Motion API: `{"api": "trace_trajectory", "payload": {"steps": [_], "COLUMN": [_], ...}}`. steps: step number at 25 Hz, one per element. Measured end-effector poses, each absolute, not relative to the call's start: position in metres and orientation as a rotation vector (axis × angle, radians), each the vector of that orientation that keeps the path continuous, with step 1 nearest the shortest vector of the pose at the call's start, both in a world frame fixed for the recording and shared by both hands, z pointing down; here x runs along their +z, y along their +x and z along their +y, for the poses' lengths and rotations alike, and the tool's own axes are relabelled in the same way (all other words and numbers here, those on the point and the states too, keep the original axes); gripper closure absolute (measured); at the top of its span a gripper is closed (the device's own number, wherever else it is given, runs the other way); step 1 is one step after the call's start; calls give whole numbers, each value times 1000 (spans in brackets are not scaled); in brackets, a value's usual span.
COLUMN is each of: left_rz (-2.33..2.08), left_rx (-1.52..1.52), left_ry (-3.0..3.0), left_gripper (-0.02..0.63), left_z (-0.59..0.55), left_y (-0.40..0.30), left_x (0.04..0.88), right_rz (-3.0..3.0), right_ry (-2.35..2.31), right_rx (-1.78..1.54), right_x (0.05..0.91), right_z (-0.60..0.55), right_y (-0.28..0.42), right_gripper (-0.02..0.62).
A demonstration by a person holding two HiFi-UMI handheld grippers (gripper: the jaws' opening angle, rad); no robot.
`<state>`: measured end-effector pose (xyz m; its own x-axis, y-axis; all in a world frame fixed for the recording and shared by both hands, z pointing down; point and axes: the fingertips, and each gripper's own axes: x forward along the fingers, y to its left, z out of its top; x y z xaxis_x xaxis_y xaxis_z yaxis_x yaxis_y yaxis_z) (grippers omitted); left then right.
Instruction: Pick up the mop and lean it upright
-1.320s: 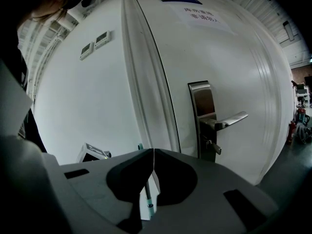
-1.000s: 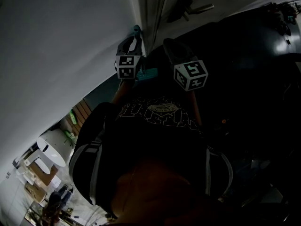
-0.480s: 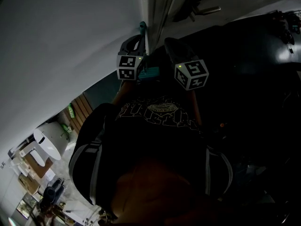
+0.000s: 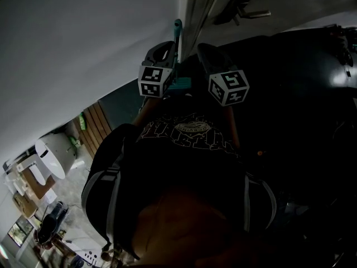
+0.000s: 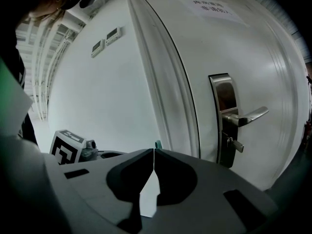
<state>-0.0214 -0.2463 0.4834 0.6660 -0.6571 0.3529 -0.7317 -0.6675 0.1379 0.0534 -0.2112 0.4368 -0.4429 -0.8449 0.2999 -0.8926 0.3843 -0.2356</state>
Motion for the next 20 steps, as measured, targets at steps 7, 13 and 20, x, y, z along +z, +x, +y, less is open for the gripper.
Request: {"api": "trace_trajectory", "payload": {"steps": [7, 13, 20], "left_rz": [-1145, -1188, -1251], "left_rx": [378, 355, 335], "left_ry": [2596, 2560, 2526], "left_gripper": [558, 558, 558], "left_z": [-225, -204, -184], "left_y": [-36, -52, -70], "left_x": [472, 471, 463], "right_rz": [-2533, -2560, -2576], "right_ry": [1514, 1450, 1377], "right_rx": [548, 542, 527], "right_x": [437, 440, 441], "right_z": [-202, -193, -181], "right_y": [37, 24, 8], "right_gripper": [575, 575, 575]}}
